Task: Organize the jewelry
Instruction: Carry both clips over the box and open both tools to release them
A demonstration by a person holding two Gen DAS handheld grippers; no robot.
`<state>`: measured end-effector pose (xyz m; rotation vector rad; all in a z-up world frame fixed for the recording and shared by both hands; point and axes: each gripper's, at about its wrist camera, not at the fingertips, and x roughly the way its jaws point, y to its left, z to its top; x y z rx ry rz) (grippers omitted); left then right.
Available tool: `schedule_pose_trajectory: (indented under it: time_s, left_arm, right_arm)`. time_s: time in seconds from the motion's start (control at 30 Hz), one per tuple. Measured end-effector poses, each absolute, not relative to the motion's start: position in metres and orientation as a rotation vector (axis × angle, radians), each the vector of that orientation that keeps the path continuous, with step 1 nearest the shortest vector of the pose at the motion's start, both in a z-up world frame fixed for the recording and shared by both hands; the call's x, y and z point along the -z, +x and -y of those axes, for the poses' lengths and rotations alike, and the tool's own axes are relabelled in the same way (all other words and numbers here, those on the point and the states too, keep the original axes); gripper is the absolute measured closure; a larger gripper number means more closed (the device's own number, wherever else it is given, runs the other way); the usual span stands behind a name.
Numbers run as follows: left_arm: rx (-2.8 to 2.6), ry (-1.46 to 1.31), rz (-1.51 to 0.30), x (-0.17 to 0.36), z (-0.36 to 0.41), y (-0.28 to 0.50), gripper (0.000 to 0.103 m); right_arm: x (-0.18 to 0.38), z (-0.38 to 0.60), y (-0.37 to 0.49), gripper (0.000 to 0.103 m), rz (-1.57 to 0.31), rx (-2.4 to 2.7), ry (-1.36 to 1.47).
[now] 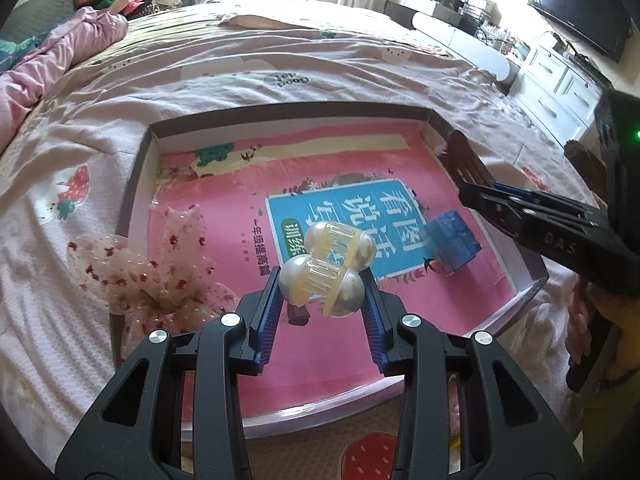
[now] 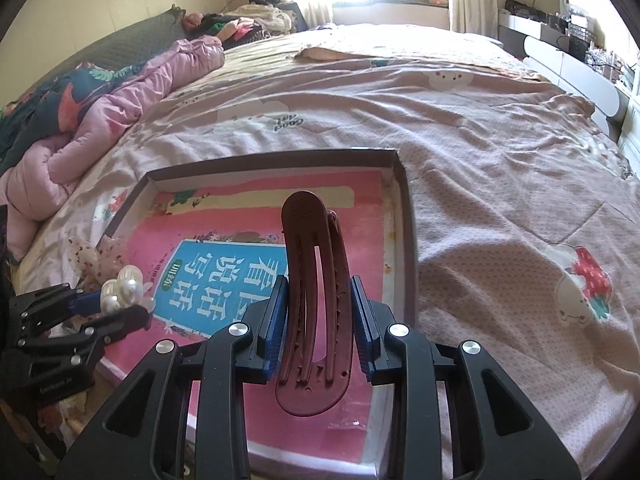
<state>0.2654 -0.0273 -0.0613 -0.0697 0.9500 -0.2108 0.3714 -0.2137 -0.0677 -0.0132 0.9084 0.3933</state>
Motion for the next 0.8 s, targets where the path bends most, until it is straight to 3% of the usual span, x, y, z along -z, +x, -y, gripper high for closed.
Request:
schedule_pose_trajectory:
  time_s: [0.3, 0.4, 0.67, 0.8]
  left_arm:
    - [0.207, -0.063, -0.967, 0.068, 0.028, 0.266, 0.073]
    - [0.202, -0.066, -0.955, 0.064, 0.026, 0.263, 0.060]
    - [0.196, -0.069, -0.934, 0.055, 0.023, 0.254, 0.055]
    - [0.195, -0.072, -0.918, 0.049, 0.023, 0.248, 0.052]
  right_arm:
    - [0.078, 0.204, 0.381, 0.074, -0.932, -0.390, -0.041]
    - [0.078, 0.203, 0.383, 0.074, -0.940, -0.385, -0.046]
    - [0.077, 0.206, 0.383, 0.073, -0.943, -0.368, -0.041]
    - [0.071, 0.209, 0.376, 0.062, -0.928, -0.366, -0.027]
